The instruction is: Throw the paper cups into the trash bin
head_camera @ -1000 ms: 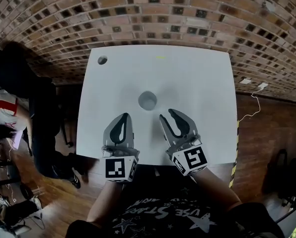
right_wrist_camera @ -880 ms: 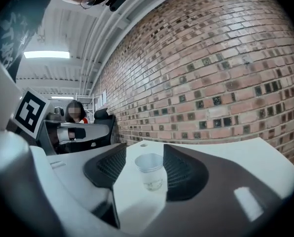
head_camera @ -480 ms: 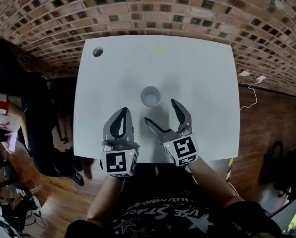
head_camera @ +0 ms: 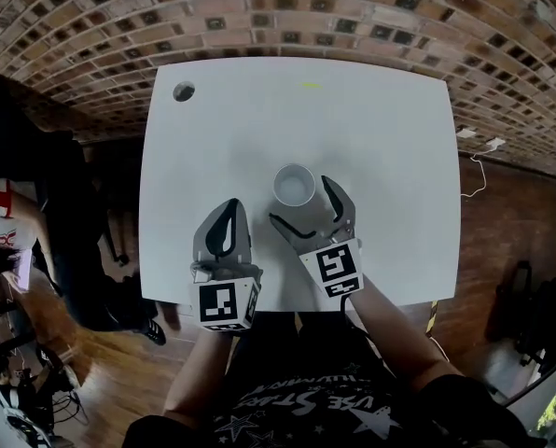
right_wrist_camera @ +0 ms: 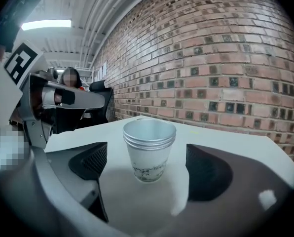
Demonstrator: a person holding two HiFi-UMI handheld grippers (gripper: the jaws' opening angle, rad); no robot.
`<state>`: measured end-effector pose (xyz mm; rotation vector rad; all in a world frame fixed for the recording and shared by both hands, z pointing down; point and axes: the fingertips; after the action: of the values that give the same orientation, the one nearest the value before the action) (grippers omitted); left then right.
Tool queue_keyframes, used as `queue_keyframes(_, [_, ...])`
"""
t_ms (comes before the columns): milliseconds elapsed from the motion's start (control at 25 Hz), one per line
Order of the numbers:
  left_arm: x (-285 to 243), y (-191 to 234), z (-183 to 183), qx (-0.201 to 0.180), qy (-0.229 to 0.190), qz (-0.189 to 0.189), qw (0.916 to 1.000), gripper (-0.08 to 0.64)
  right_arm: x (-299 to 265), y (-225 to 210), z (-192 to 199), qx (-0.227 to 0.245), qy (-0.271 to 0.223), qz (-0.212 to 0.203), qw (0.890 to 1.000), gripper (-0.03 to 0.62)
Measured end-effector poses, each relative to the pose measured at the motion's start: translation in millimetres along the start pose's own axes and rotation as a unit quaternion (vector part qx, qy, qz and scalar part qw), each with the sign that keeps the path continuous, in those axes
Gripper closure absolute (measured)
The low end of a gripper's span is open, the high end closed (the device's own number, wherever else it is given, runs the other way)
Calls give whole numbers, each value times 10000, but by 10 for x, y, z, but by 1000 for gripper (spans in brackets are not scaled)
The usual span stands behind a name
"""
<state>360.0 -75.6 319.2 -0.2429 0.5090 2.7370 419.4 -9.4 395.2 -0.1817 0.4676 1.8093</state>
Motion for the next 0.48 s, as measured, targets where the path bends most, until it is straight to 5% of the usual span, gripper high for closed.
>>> queue_keyframes(480, [-68, 192, -44, 12, -16, -61, 10000, 554, -380, 5, -24, 218, -56, -41, 9997, 94])
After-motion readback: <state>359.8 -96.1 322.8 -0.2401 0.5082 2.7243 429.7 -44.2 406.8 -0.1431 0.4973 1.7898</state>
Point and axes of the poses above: the fingertips, and each gripper's own axes: x backward along the fingers, y to its left, z out of its underside, and after that the axes turned 14 degrees about x, right-handed
